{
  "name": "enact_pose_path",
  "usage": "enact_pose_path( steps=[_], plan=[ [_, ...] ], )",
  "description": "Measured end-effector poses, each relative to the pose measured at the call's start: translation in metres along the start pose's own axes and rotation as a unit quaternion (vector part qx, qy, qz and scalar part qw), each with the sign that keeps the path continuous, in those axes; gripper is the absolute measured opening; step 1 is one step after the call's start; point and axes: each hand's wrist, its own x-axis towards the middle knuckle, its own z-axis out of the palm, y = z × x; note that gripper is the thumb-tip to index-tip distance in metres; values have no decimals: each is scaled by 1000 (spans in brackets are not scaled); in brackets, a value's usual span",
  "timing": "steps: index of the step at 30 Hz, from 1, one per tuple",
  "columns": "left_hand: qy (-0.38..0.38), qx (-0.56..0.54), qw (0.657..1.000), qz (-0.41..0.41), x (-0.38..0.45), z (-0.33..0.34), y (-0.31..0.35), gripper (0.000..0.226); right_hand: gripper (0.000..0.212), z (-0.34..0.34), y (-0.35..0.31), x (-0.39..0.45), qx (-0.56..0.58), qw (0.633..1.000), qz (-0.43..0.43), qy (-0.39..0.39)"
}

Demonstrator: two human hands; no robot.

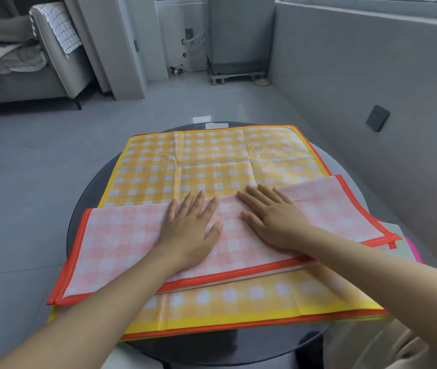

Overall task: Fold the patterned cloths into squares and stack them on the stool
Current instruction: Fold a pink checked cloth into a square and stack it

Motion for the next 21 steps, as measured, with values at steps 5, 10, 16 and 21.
enact_pose_path(
  steps=[5,10,16,21],
  plan=[
    [-1,3,1000,-1,0,0,1,59,59,-8,52,-13,-1,994,105,8],
    [6,7,1000,0,-1,1,1,59,65,-14,80,-20,-19,987,160,14],
    [4,7,1000,-3,-1,0,3,59,65,-14,75,-18,-10,985,173,13],
    [1,1,1000,0,-1,0,3,58,55,-11,24,-9,51,994,93,38]
  ],
)
